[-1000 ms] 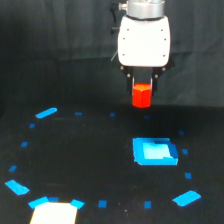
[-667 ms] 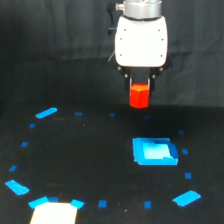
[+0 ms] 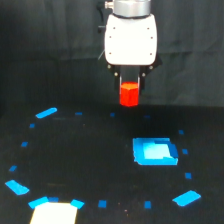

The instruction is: Pick up the red object from the table

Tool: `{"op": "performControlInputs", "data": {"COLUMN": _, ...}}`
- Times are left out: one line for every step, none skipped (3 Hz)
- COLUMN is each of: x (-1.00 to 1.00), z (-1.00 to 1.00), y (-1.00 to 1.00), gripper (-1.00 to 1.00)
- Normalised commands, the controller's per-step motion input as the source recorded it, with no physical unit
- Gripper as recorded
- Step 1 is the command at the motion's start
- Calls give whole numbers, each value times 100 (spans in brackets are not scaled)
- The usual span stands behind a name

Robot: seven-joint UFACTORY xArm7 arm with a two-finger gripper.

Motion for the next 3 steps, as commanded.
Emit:
{"op": "performControlInputs", "data": {"x": -29, "z": 62, "y": -3, "gripper": -100}}
{"op": "performControlInputs", "data": {"x": -5, "z": 3, "y": 27, "gripper": -100}}
{"op": "performControlInputs", "data": {"x": -67, "z": 40, "y": 7, "gripper": -100}}
